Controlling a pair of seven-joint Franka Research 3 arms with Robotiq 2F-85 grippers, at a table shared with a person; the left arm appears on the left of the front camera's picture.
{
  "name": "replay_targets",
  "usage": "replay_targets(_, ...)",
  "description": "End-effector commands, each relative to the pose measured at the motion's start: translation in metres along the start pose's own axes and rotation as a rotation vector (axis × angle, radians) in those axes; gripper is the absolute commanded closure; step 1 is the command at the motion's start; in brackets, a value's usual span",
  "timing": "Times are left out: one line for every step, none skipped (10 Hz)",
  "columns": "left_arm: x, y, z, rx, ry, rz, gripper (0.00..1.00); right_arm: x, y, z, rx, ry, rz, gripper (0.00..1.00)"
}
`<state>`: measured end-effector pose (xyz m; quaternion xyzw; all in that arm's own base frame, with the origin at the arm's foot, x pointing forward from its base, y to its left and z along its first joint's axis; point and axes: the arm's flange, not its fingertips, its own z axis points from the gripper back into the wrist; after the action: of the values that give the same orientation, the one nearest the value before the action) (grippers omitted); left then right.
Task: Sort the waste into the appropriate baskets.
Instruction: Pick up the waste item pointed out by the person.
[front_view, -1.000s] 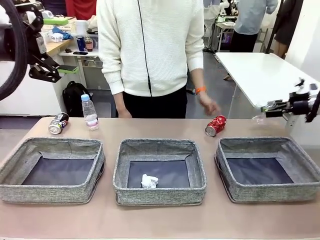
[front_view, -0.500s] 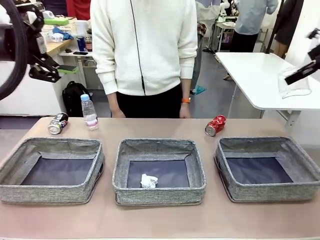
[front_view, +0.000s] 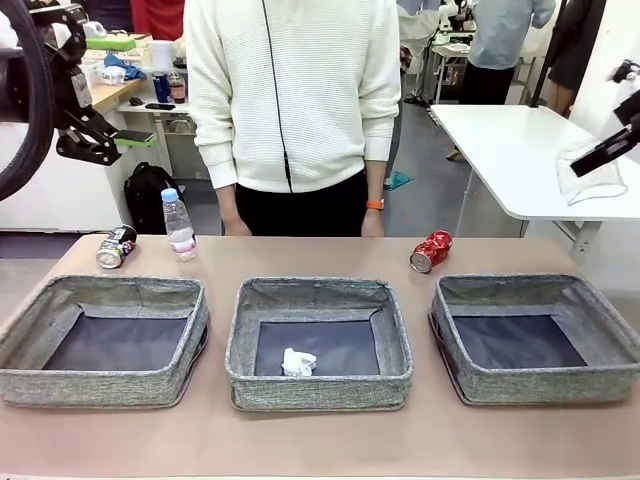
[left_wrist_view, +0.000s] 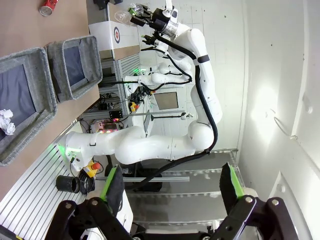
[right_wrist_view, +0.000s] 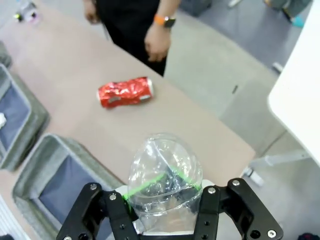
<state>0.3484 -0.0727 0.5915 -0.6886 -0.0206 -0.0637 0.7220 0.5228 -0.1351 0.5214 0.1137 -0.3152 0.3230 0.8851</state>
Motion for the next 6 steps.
replay_targets(-0.002,0.001,0.002,0.006,0.016,-0.020,0.00,0.006,-0.002,-0.004,-0.011,-0.022,0.001,1.00)
replay_targets(-0.002,0.001,0.002,0.006,0.016,-0.020,0.00,0.000,0.000,0.000,0.000,0.000,0.000,1.00)
replay_targets(-0.002,0.001,0.002,0.006,0.016,-0.020,0.00,0.019,0.011,0.006,-0.030,0.052,0.010,1.00)
replay_targets(-0.002,0.001,0.002,0.006,0.016,-0.020,0.00,0.055,0.035,0.017,-0.021,0.059,0.029,1.00)
replay_targets(-0.002,0.001,0.002,0.006,0.016,-0.020,0.00,0.100,0.069,0.026,-0.049,0.157,-0.003,1.00)
replay_targets(-0.002,0.001,0.002,0.006,0.016,-0.020,0.00,0.132,0.098,0.032,-0.059,0.252,-0.048,1.00)
